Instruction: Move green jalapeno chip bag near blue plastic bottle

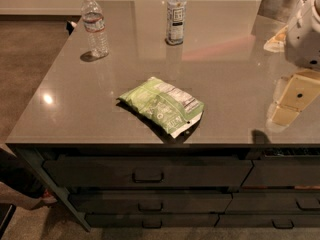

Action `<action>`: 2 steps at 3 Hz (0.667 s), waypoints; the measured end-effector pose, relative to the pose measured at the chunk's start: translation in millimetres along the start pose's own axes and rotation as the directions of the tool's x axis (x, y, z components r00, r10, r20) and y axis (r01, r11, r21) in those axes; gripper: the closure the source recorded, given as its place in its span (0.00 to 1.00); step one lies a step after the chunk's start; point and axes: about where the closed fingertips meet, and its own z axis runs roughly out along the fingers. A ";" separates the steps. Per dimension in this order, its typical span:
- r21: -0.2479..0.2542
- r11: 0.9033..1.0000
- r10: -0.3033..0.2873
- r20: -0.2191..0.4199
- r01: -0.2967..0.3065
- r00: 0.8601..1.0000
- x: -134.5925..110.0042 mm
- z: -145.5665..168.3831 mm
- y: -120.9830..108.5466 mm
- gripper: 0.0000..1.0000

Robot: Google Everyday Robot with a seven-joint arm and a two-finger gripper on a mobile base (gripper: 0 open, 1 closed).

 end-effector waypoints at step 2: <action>-0.019 0.998 0.058 0.027 -0.057 0.998 -11.2 7.9 -3.2 0.00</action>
Offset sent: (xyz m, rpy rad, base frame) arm 0.0144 0.0159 -0.0104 0.0986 0.0472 -0.0935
